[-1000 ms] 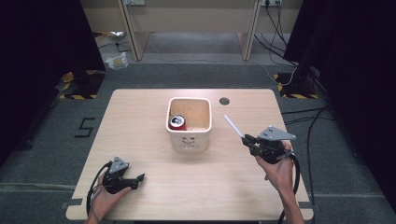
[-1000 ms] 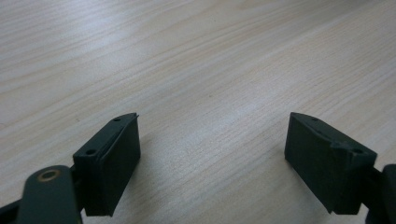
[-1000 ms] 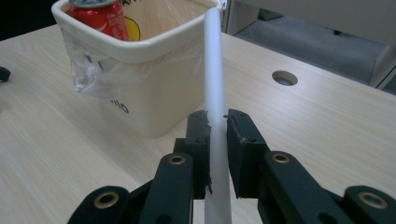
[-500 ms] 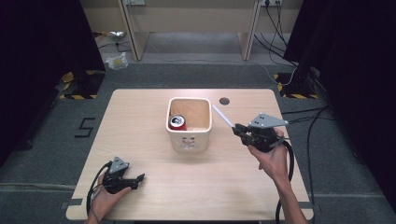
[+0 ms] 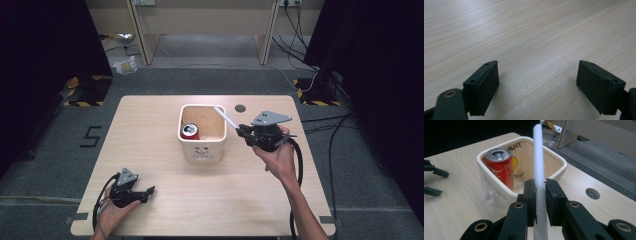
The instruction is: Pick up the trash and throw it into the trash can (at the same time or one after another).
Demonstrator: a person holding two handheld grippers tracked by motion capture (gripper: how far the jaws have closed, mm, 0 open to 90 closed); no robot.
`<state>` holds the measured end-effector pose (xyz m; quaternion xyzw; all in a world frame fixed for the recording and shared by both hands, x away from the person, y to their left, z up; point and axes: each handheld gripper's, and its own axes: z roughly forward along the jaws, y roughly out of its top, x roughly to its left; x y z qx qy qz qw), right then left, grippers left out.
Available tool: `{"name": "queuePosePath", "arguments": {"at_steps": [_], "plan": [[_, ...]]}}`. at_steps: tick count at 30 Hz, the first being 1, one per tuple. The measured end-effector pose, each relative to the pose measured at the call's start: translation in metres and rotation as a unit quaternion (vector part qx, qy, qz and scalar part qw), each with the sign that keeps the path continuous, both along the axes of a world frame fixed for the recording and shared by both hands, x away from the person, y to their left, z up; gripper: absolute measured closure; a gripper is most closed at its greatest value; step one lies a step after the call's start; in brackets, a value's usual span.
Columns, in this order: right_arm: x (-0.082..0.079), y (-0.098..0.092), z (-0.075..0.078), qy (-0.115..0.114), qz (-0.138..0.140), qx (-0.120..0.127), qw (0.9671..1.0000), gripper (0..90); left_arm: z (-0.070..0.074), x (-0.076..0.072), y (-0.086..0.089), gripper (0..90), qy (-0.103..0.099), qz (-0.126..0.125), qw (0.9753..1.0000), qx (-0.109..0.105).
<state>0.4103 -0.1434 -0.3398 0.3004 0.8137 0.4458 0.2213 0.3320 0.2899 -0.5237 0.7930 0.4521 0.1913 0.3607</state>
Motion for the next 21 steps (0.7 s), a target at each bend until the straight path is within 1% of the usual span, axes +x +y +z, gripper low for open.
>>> {"name": "queuePosePath", "arguments": {"at_steps": [5, 16, 21], "plan": [[0.006, 0.011, 0.002, 0.003, 0.006, -0.005, 1.0000, 79.2, 0.000, 0.000, 0.000, 17.5, 0.000, 0.000, 1.0000, 0.000], [0.016, 0.025, 0.005, 0.005, 0.013, -0.013, 0.9998, 79.2, 0.000, 0.000, 0.000, 17.4, -0.001, 0.000, 1.0000, 0.000], [0.021, 0.032, 0.005, 0.010, 0.015, -0.016, 0.9997, 79.2, 0.000, 0.000, 0.000, 17.4, -0.001, 0.000, 1.0000, 0.000]]}}
